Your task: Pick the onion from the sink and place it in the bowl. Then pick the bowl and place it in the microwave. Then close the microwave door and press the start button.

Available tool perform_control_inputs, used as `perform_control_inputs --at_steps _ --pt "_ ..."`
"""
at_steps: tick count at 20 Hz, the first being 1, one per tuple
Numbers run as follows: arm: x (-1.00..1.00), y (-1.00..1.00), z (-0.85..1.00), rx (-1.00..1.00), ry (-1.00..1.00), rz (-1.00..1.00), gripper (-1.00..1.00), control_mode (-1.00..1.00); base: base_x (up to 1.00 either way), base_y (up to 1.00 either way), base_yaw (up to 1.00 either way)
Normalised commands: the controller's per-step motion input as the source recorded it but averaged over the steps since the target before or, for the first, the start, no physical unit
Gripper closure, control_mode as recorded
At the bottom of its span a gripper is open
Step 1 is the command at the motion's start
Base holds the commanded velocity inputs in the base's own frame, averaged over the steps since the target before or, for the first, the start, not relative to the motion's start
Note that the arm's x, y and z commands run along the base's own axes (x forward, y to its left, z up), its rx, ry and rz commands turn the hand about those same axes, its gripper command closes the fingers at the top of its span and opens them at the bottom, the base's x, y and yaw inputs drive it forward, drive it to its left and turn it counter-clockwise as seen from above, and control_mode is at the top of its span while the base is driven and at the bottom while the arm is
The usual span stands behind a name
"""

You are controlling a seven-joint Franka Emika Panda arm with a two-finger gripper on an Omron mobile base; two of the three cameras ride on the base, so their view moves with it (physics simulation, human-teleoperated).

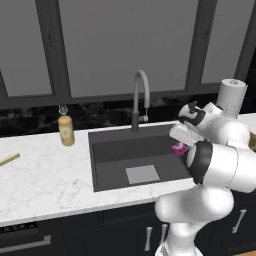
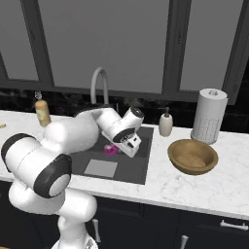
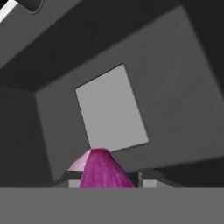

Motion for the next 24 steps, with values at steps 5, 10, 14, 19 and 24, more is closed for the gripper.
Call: perform_control_inputs --at_steps 5,10,14,19,24 --pt "-0.49 -0.58 0.86 -0.3 -0.13 -0.14 1.0 -1.0 0.0 0.0 0.0" --pt "-0.21 -0.72 0.58 -0.27 -0.09 -0.2 1.0 -1.0 0.0 0.0 0.0" --pt "0.0 -0.89 0.25 -0.23 -0.01 -0.3 1.0 -1.0 0.0 0.0 0.0" --pt "0.06 -0.93 0.39 -0.08 0.09 -0.32 1.0 -1.0 0.0 0.0 0.0" --pt "0.16 -0.99 0.27 0.02 0.2 -0.12 1.0 -1.0 0.0 0.0 0.0"
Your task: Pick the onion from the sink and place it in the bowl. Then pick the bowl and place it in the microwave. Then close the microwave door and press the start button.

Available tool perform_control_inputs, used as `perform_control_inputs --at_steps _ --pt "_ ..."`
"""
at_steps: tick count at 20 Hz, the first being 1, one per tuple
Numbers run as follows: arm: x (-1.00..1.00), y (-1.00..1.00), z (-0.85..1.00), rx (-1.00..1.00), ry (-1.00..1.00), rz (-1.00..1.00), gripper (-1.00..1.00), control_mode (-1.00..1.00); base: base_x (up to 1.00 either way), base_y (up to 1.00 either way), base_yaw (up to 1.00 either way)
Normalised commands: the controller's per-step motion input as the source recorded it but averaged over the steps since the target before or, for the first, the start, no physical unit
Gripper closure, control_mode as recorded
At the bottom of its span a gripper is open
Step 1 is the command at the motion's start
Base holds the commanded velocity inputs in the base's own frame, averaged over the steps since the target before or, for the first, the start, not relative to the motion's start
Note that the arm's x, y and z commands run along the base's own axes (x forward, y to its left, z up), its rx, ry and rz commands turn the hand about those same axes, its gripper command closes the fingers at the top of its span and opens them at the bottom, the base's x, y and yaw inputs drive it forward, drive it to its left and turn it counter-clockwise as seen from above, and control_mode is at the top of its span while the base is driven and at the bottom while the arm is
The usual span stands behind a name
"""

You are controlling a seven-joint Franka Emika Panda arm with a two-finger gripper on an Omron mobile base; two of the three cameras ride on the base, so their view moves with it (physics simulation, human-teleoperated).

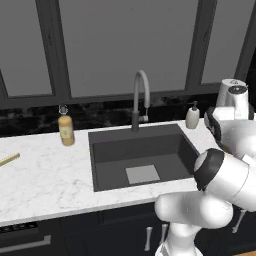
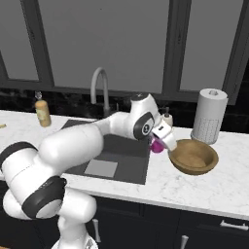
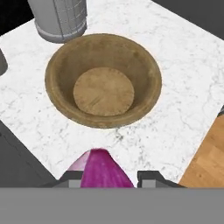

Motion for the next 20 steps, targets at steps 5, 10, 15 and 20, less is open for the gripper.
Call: perform_control_inputs --at_steps 5,10,15,20 --pt "0.09 -0.9 0.12 0.12 0.08 0.0 1.0 -1.0 0.0 0.0 0.0" --pt "0.38 -0.54 -0.15 0.07 0.03 -0.01 1.0 -1.0 0.0 0.0 0.0" --pt "0.43 -0.33 -0.44 0.18 0.0 0.0 1.0 -1.0 0.0 0.0 0.0" --pt "0.41 -0.17 -0.45 0.11 0.0 0.0 1.0 -1.0 0.0 0.0 0.0"
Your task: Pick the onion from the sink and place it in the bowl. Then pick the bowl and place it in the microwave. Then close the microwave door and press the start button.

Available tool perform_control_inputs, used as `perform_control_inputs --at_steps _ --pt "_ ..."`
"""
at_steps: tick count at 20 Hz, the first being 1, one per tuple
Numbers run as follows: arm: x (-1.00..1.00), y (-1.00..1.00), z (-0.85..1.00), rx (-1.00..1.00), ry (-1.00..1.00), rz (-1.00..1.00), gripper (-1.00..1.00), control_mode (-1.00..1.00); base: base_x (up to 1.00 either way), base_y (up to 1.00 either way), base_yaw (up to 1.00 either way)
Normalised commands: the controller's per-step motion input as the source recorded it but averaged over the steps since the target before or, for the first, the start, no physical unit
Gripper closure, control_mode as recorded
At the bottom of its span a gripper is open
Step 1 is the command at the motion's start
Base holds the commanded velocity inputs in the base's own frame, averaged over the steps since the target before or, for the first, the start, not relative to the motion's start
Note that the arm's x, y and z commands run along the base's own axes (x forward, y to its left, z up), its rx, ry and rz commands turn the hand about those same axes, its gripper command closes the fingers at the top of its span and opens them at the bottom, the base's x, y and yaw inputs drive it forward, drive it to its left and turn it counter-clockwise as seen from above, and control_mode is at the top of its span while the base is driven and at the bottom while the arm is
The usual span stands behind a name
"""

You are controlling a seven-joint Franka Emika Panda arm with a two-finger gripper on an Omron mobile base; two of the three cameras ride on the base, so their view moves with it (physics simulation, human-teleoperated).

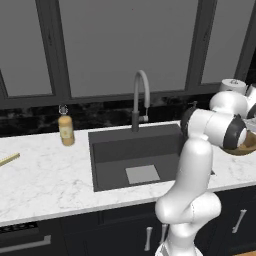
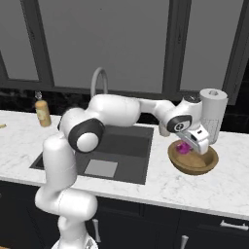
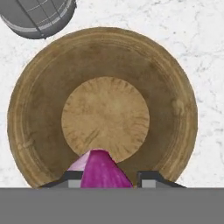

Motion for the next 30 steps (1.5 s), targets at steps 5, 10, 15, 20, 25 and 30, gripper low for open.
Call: perform_control_inputs --at_steps 5,10,15,20,25,30 --pt "0.38 -0.25 -0.35 0.01 0.0 0.0 1.0 -1.0 0.0 0.0 0.0" --pt "0.2 -0.01 -0.42 0.0 0.0 0.0 1.0 -1.0 0.0 0.0 0.0" --pt "0.12 0.04 -0.5 0.0 0.0 0.0 -1.0 -1.0 0.0 0.0 0.0" --pt "0.12 0.01 -0.49 0.0 0.0 0.0 -1.0 -1.0 0.0 0.0 0.0" --pt "0.0 0.0 -0.12 0.0 0.0 0.0 -1.0 -1.0 0.0 0.0 0.0" --pt "-0.11 0.22 0.58 -0.01 -0.03 -0.02 -1.0 -1.0 0.0 0.0 0.0"
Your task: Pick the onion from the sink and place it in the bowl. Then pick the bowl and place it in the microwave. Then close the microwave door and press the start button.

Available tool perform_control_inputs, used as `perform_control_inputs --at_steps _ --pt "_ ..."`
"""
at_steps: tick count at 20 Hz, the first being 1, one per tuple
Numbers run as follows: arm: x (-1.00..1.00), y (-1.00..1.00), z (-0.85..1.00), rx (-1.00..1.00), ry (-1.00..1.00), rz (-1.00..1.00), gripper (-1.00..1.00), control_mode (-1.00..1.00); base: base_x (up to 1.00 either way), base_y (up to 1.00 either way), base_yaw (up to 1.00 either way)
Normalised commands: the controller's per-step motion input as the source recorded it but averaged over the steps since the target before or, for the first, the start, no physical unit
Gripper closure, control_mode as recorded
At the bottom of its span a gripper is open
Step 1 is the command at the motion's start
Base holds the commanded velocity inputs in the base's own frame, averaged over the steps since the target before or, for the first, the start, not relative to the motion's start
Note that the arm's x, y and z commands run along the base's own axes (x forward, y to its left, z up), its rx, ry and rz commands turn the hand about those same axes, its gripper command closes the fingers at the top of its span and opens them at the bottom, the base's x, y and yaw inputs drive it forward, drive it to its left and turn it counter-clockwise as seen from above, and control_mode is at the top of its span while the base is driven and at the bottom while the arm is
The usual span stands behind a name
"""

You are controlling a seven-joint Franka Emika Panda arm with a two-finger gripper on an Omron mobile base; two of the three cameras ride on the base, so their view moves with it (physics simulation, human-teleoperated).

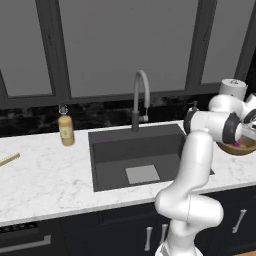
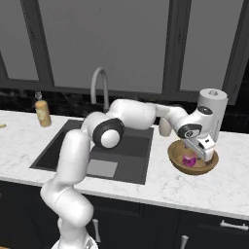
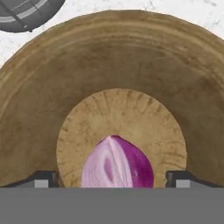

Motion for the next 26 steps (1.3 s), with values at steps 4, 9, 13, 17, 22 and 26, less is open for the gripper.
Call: perform_control_inputs --at_steps 4,9,13,17,22,26 --pt "-0.14 0.71 0.82 -0.19 0.04 0.01 -1.0 -1.0 0.0 0.0 0.0" --pt "-0.01 0.84 0.11 -0.21 0.36 0.13 -1.0 -1.0 0.0 0.0 0.0" --pt "0.0 0.42 0.27 -0.15 0.34 0.18 -1.0 -1.0 0.0 0.0 0.0" --pt "0.01 0.19 0.04 -0.05 0.28 0.09 -1.0 -1.0 0.0 0.0 0.0" --pt "0.15 0.0 -0.32 0.1 0.12 0.06 -1.0 -1.0 0.0 0.0 0.0" --pt "0.22 -0.07 -0.12 0.06 0.06 0.08 -1.0 -1.0 0.0 0.0 0.0"
